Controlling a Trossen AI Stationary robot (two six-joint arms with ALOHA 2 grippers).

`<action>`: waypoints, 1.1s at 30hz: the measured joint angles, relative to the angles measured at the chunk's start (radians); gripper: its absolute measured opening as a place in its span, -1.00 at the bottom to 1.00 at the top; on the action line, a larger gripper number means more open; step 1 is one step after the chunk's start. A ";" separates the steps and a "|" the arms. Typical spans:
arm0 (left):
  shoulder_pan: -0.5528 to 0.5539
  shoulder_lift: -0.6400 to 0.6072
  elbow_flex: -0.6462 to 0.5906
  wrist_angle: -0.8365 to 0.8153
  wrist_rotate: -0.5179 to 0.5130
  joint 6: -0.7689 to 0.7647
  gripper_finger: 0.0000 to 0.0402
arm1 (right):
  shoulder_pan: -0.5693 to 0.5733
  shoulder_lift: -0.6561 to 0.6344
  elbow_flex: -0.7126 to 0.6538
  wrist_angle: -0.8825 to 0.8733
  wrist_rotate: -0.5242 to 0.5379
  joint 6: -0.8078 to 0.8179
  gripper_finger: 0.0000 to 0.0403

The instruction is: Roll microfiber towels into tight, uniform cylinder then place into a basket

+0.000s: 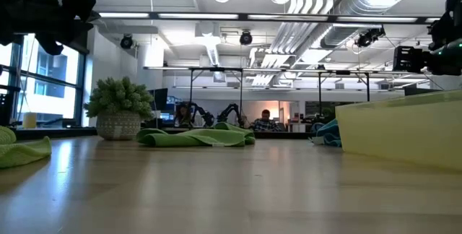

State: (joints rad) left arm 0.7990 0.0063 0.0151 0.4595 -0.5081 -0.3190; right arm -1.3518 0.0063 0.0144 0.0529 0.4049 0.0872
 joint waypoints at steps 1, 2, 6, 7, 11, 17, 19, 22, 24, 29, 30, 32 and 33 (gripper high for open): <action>0.000 0.000 0.000 0.000 0.000 0.000 -0.19 | 0.000 0.000 0.000 0.000 0.000 0.000 -0.01; 0.000 0.000 0.000 0.000 0.000 -0.001 -0.19 | 0.000 0.000 0.000 0.000 0.000 0.000 -0.01; 0.000 0.000 0.000 0.000 0.000 -0.001 -0.19 | 0.000 0.000 0.000 0.000 0.000 0.001 -0.01; 0.000 0.000 0.000 0.000 0.000 -0.001 -0.19 | 0.000 0.000 0.000 0.000 0.000 0.000 -0.01; 0.000 0.000 0.000 0.000 0.000 -0.001 -0.19 | 0.000 0.000 0.000 0.000 0.000 0.000 -0.01; 0.000 0.000 0.000 0.000 0.000 0.000 -0.19 | 0.000 0.000 0.000 0.000 0.000 0.000 -0.01; 0.000 0.000 0.000 0.000 0.000 0.001 -0.19 | 0.000 0.000 0.000 0.000 0.000 0.000 -0.01; 0.000 0.000 0.000 0.000 -0.001 0.023 -0.19 | 0.000 0.000 0.000 0.000 0.000 0.000 -0.01; 0.000 0.000 0.000 0.000 -0.001 0.023 -0.19 | 0.000 0.000 0.000 0.000 0.000 0.000 -0.01; 0.000 0.000 0.000 0.000 -0.004 0.020 -0.19 | 0.000 0.000 0.000 0.000 0.000 0.000 -0.01; 0.000 0.000 0.000 0.001 -0.011 0.024 -0.19 | 0.000 0.000 0.000 0.000 0.000 0.001 -0.01; 0.000 0.000 0.000 0.001 -0.022 0.016 -0.19 | 0.000 0.000 0.000 0.000 0.000 0.000 -0.01; 0.000 0.000 0.000 0.001 -0.022 0.008 -0.19 | 0.000 0.000 0.000 0.000 0.000 0.000 -0.01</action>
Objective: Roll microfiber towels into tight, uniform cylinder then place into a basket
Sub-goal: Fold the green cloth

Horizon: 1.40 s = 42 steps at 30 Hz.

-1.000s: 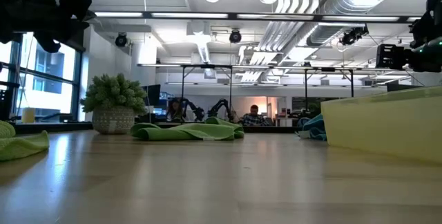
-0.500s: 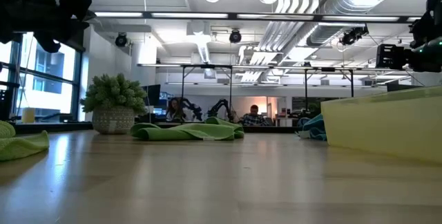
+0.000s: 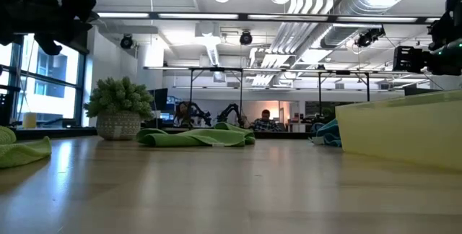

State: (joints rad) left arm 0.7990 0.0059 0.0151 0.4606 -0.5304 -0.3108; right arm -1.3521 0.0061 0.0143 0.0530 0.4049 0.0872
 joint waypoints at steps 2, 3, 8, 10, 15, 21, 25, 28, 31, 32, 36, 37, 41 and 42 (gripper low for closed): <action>0.000 0.000 0.000 0.001 0.000 -0.014 -0.19 | 0.000 0.000 0.000 0.000 0.000 0.000 -0.01; 0.000 0.000 0.000 0.007 0.000 -0.026 -0.19 | 0.000 0.000 0.000 0.000 0.000 0.000 -0.01; 0.000 0.000 0.000 0.046 0.040 -0.061 -0.19 | 0.000 0.000 0.000 0.000 0.000 0.000 -0.01; 0.000 0.000 0.000 0.056 0.120 0.023 -0.19 | 0.000 0.000 0.000 0.000 0.000 0.001 -0.01; 0.000 0.001 0.022 0.067 0.263 0.116 -0.19 | 0.000 0.000 0.000 0.000 0.000 0.000 -0.01; 0.000 0.039 0.115 0.052 0.333 0.160 -0.19 | 0.000 0.000 0.000 0.000 0.000 0.000 -0.01; 0.000 0.124 0.190 0.018 0.417 0.176 -0.19 | 0.000 0.000 0.000 0.000 0.000 0.000 -0.01; 0.000 0.221 0.250 0.003 0.447 0.176 -0.19 | 0.000 0.000 0.000 0.000 0.000 0.000 -0.01; -0.001 0.339 0.311 -0.045 0.492 0.178 -0.19 | 0.000 0.000 0.000 0.001 0.002 -0.040 -0.01; -0.001 0.382 0.335 -0.062 0.507 0.182 -0.19 | 0.000 0.000 0.000 0.001 0.006 -0.063 -0.01; -0.001 0.566 0.429 -0.110 0.562 0.184 -0.19 | 0.000 0.000 0.000 0.001 0.009 -0.119 -0.01; -0.001 0.614 0.451 -0.117 0.579 0.184 -0.19 | 0.000 0.000 0.000 0.001 0.010 -0.121 -0.01; -0.013 0.812 0.552 -0.157 0.655 0.206 -0.19 | 0.000 0.000 0.000 0.001 0.010 -0.122 -0.01; -0.023 0.862 0.579 -0.168 0.664 0.220 -0.19 | 0.000 0.000 0.000 0.001 0.010 -0.122 -0.01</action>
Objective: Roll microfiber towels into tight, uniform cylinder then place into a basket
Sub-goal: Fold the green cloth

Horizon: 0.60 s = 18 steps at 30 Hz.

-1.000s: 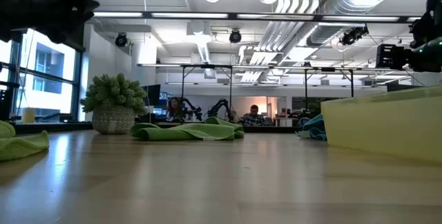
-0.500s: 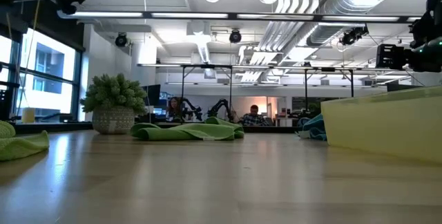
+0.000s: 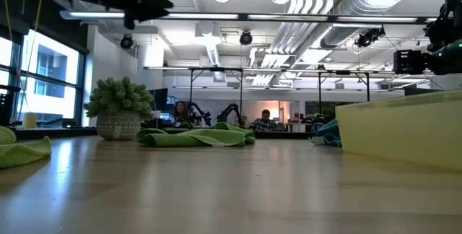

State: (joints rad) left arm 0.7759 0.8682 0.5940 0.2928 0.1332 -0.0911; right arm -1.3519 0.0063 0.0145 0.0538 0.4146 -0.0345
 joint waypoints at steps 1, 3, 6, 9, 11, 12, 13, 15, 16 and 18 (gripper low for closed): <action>-0.012 0.046 0.024 -0.019 0.004 0.016 -0.19 | 0.000 0.000 0.000 0.000 0.000 0.000 -0.01; -0.041 0.142 0.073 -0.056 0.005 0.051 -0.19 | 0.000 0.000 0.000 0.000 0.000 0.000 -0.01; -0.088 0.269 0.145 -0.118 0.004 0.102 -0.19 | 0.000 0.000 0.000 0.000 0.000 0.000 -0.01; -0.138 0.386 0.206 -0.177 -0.029 0.137 -0.19 | 0.000 0.000 0.000 0.000 0.000 0.000 -0.01; -0.175 0.453 0.239 -0.210 -0.069 0.157 -0.19 | 0.000 0.000 0.000 0.000 0.000 0.021 -0.01; -0.192 0.486 0.257 -0.222 -0.089 0.165 -0.19 | 0.000 0.000 0.000 0.000 -0.003 0.048 -0.01; -0.208 0.517 0.273 -0.232 -0.107 0.173 -0.19 | 0.000 0.000 0.000 0.000 -0.007 0.085 -0.01; -0.238 0.574 0.301 -0.260 -0.136 0.174 -0.19 | 0.000 0.000 0.000 0.000 -0.032 0.180 -0.01; -0.252 0.602 0.314 -0.266 -0.146 0.174 -0.19 | 0.000 0.000 -0.001 0.000 -0.051 0.233 -0.01; -0.279 0.654 0.335 -0.274 -0.158 0.172 -0.19 | 0.000 0.000 -0.001 -0.001 -0.104 0.346 -0.01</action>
State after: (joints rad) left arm 0.4970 1.5220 0.9289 0.0190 -0.0245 0.0806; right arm -1.3518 0.0063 0.0135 0.0529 0.3106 0.3115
